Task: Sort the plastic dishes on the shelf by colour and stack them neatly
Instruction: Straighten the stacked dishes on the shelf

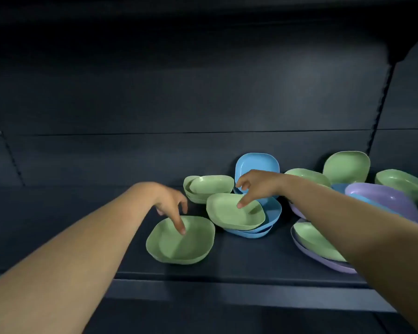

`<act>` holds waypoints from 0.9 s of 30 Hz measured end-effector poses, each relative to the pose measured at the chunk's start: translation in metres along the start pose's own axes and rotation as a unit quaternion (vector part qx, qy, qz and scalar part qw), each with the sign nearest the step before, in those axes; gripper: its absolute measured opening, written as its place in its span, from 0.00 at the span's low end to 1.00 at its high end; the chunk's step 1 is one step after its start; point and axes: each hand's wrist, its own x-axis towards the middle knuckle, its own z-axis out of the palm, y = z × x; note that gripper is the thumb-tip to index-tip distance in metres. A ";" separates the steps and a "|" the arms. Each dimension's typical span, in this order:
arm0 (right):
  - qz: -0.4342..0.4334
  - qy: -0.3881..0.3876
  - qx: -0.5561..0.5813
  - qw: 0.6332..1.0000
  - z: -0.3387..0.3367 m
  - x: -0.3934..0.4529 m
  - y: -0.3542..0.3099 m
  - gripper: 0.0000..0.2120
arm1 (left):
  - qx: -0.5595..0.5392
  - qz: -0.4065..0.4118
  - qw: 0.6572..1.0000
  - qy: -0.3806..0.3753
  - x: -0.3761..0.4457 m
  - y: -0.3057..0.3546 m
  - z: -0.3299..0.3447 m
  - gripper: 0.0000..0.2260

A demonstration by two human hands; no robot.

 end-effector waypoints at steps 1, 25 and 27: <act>0.004 -0.002 0.007 1.000 0.002 0.006 0.001 0.32 | -0.001 -0.002 1.000 -0.006 0.004 -0.001 0.002 0.30; -0.017 -0.021 0.031 0.999 0.024 0.070 0.021 0.19 | -0.123 0.018 0.992 -0.033 0.028 -0.024 0.027 0.17; -0.026 -0.006 0.049 0.998 0.024 0.070 0.023 0.12 | -0.142 0.019 0.989 -0.022 0.024 -0.029 0.029 0.15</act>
